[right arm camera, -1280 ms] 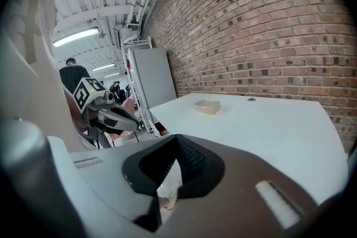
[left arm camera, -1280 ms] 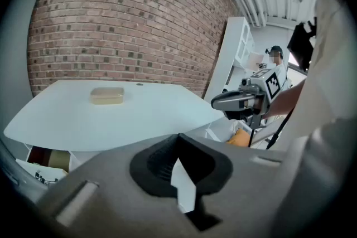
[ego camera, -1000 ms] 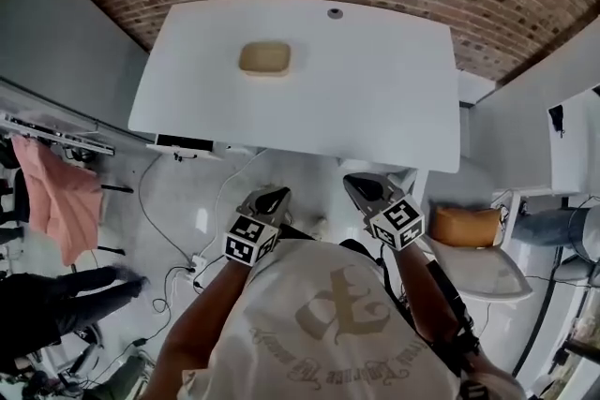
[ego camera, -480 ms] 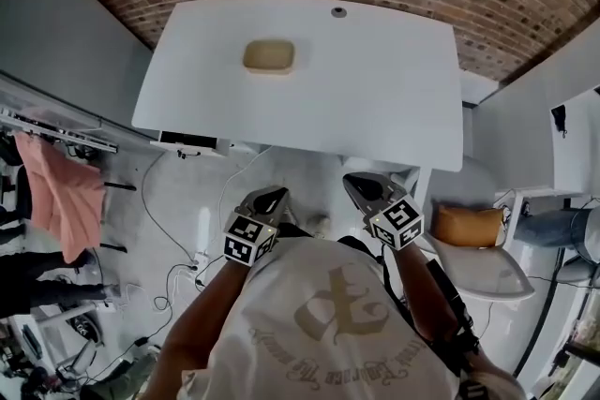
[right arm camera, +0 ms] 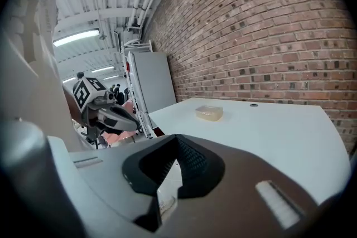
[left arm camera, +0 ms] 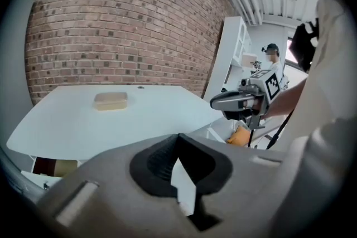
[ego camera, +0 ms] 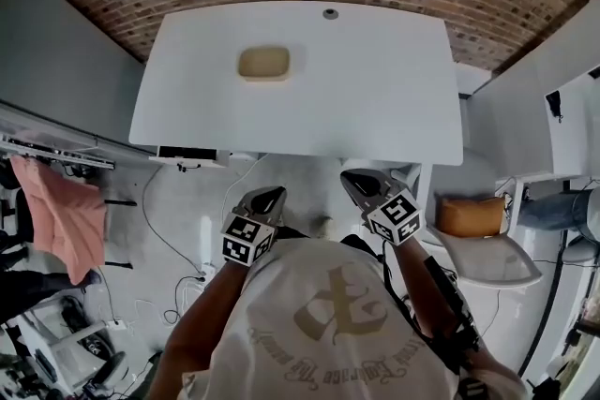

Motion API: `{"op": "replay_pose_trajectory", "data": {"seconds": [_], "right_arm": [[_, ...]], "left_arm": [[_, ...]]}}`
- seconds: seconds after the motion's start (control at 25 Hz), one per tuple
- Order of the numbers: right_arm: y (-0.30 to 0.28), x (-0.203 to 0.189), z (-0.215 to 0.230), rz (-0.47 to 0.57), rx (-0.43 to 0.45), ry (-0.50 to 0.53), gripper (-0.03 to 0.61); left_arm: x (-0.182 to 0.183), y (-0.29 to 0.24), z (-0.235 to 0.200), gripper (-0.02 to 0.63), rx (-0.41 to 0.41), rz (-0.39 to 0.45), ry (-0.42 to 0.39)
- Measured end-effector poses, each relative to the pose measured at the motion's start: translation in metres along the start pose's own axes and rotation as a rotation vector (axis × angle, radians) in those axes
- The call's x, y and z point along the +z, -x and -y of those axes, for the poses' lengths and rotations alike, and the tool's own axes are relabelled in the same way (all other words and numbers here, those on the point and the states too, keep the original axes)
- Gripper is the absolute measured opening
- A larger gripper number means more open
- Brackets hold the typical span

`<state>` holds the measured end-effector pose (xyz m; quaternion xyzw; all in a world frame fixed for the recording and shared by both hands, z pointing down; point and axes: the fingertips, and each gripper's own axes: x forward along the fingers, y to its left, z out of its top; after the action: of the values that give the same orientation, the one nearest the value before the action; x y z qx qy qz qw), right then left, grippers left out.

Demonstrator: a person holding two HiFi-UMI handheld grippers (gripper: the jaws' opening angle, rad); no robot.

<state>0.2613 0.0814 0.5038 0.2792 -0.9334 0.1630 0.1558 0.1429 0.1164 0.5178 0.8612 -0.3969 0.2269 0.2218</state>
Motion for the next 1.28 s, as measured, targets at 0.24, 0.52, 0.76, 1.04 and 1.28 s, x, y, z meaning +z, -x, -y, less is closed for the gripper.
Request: {"op": "replay_pose_trajectory", "data": {"seconds": [0.24,0.52,0.76,1.04,1.28], "right_arm": [[-0.029,0.013,0.000,-0.018,-0.051,0.007,0.008],[-0.091,0.039,-0.011,-0.050,-0.080,0.046,0.008],[-0.142,0.062,-0.025,-0.077,-0.096,0.072,0.008],[-0.184,0.073,-0.051,-0.139,-0.072,0.126,0.008],[-0.210,0.081,-0.052,-0.182,-0.045,0.157,0.008]], "left_arm": [[0.005,0.003,-0.033,0.003,-0.057,-0.006,-0.025],[0.011,0.018,-0.105,0.003,-0.074,0.011,-0.017],[0.015,0.035,-0.157,0.003,-0.098,0.028,-0.014],[0.010,0.052,-0.194,0.003,-0.102,0.048,0.015],[0.007,0.058,-0.213,0.003,-0.096,0.057,0.047]]}}
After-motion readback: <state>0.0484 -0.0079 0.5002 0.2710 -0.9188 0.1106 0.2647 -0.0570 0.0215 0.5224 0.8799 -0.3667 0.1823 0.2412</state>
